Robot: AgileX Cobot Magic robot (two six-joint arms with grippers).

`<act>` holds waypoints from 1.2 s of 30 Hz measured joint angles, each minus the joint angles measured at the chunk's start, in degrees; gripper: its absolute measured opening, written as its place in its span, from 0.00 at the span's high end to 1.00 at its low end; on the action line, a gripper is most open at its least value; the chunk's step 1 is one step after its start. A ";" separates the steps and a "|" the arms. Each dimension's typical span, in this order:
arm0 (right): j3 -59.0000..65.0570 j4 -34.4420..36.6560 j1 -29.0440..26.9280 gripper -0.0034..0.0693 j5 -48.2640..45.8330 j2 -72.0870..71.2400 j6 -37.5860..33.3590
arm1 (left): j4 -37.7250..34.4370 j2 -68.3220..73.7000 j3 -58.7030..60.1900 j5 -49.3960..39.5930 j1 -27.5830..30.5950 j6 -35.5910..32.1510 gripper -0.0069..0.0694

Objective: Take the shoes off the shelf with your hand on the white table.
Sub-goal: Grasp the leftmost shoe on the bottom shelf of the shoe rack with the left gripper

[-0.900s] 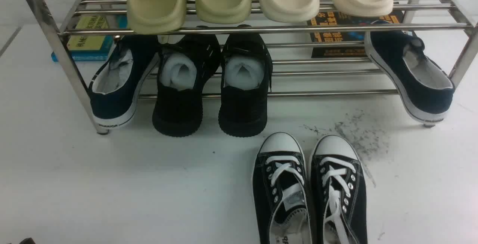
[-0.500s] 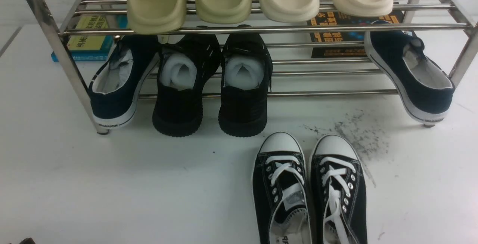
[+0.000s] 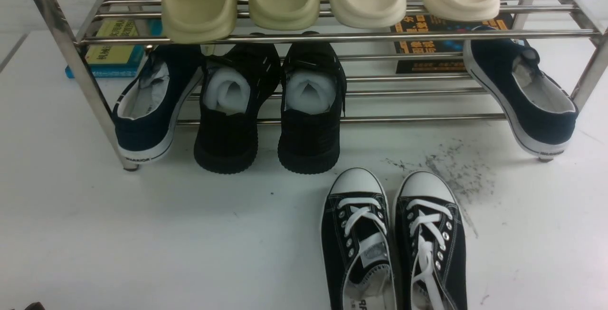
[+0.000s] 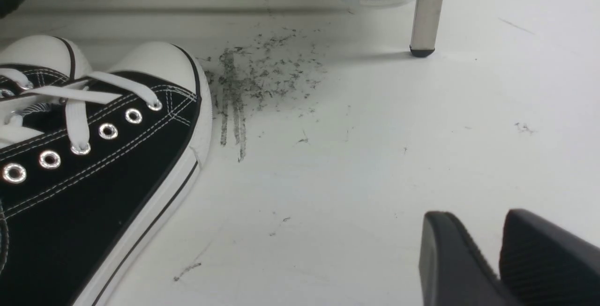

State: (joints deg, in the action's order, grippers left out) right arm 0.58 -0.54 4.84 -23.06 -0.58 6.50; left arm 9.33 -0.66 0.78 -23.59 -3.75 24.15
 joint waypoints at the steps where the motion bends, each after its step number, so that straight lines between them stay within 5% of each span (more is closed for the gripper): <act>1: 0.00 0.00 0.00 0.68 0.00 0.00 0.00 | 0.00 0.00 0.00 0.00 0.00 0.00 0.59; 15: 0.00 0.00 0.00 0.68 0.00 0.00 0.00 | -1.32 0.00 0.00 0.00 0.00 0.83 0.59; 19: 0.00 0.00 0.00 0.67 0.00 0.00 0.00 | -12.92 0.00 0.00 0.37 0.00 9.65 0.59; 20: 0.00 0.00 0.00 0.67 0.00 0.00 0.00 | -18.44 0.00 0.00 0.18 0.00 13.58 0.59; 21: 0.00 0.00 0.00 0.67 0.00 0.00 0.00 | -31.74 0.00 0.05 -0.70 0.00 21.86 0.59; 25: 0.00 0.07 0.00 0.67 0.00 0.00 0.00 | -45.06 0.00 0.48 -0.89 0.00 31.91 0.59; 36: 0.00 0.07 0.00 0.67 0.00 0.00 0.00 | -46.12 0.00 0.21 3.38 0.00 29.86 0.63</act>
State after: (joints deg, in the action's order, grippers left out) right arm 0.58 -0.47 4.84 -23.06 -0.58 6.50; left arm -36.78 -0.66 0.99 -20.21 -3.75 54.02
